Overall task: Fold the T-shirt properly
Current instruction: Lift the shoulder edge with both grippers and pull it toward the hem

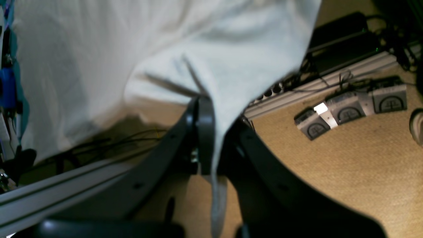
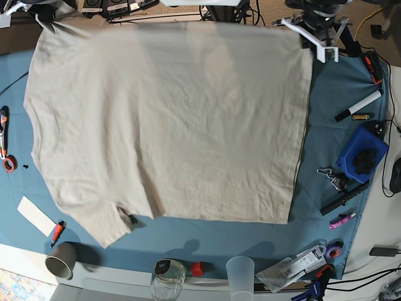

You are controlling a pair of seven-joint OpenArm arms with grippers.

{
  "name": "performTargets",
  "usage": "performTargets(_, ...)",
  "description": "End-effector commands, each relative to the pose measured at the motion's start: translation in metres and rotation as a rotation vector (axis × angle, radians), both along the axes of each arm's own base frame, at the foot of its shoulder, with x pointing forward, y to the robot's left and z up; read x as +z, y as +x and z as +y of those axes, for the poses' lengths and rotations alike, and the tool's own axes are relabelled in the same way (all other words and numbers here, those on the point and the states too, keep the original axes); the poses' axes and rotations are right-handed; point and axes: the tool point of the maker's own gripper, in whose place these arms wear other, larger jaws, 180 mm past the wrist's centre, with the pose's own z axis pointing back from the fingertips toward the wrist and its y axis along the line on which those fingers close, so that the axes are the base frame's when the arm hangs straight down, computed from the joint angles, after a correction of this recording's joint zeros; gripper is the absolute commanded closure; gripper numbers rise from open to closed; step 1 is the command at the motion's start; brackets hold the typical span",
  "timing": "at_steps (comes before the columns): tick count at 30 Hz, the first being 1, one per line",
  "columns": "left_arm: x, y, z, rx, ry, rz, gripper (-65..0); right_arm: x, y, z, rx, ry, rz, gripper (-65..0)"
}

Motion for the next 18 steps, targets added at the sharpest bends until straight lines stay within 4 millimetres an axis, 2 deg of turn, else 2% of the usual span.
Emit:
performTargets(1, 0.008, -0.001, 0.009, 0.019, 0.02, -0.016, 0.0, 0.013, 0.004, -0.007, 0.003, -0.026, -0.031, 0.0)
performTargets(4, 0.012, -0.001, 0.013, 0.061, -0.023, -0.035, 0.0, 0.013, 0.009, -0.008, 0.003, -0.027, -0.047, 0.0)
performTargets(12, 0.018, 0.008, -0.002, 0.031, -0.107, -0.08, 0.0, 0.017, 0.034, -0.009, 0.0, -0.031, -0.126, 0.0)
performTargets(18, 0.034, 0.025, -0.001, 0.029, -0.093, -0.166, 0.0, 0.022, 0.052, -0.01, -0.004, -0.037, -0.187, 0.0)
